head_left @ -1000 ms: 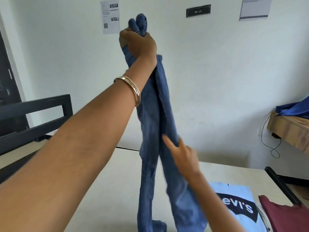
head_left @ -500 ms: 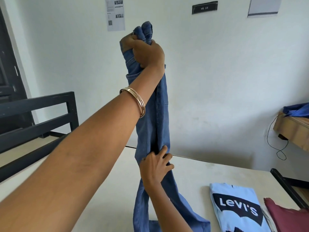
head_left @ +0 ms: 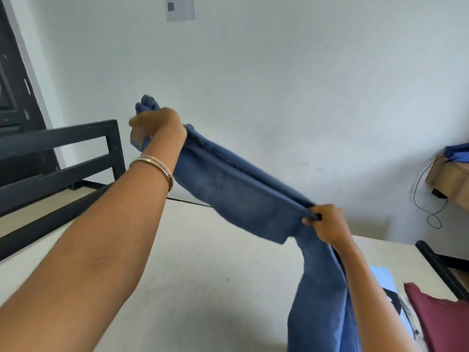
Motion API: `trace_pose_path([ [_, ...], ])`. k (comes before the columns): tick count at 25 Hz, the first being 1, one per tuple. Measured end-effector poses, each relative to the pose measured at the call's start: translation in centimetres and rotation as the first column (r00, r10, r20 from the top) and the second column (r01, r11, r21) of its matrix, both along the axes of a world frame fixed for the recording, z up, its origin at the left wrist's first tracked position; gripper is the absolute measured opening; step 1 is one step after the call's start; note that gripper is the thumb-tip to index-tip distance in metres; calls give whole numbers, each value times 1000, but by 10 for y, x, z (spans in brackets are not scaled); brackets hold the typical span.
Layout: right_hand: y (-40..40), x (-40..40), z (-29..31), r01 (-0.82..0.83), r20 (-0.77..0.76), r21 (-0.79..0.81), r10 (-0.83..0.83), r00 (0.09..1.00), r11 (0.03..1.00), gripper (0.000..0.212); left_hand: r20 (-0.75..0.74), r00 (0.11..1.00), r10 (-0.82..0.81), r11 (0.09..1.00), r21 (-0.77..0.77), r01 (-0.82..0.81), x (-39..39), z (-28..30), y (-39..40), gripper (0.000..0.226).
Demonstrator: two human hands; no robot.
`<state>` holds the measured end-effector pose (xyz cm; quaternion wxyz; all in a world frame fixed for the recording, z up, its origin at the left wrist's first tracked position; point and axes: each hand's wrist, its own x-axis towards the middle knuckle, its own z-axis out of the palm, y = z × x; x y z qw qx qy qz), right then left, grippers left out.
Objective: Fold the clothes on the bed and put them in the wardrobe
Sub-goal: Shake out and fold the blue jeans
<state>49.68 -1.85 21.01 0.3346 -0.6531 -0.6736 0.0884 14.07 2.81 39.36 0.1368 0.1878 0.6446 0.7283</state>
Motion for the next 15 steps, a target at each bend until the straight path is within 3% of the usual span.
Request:
trace_pose_path([
  [2,1,-5,-26,-145,93,-199,166,982,969,8,-126,990,-62,967,-253,28,-33,-40,16,40],
  [4,6,-16,-52,-98,84,-136,110,990,986,7,-205,968,-142,914,-402,49,-58,-83,29,40],
  [5,8,-25,-61,-19,74,-71,24,997,997,16,-150,967,-204,905,-407,128,-65,-101,29,39],
  [7,13,-45,-73,144,62,74,-149,987,987,27,163,943,-289,905,-274,325,-87,-127,37,42],
  [10,10,-72,-79,196,-8,304,-204,979,932,33,375,858,-351,932,49,360,-128,-158,35,41],
  [12,3,-96,-101,100,37,467,-132,991,879,43,553,741,-381,924,241,295,-160,-192,31,34],
  [13,-1,-111,-122,7,113,508,-74,991,862,42,573,734,-366,928,279,245,-175,-215,28,30],
  [15,-16,-145,-183,-261,321,405,131,938,876,34,563,759,-326,942,266,207,-203,-269,5,28],
])
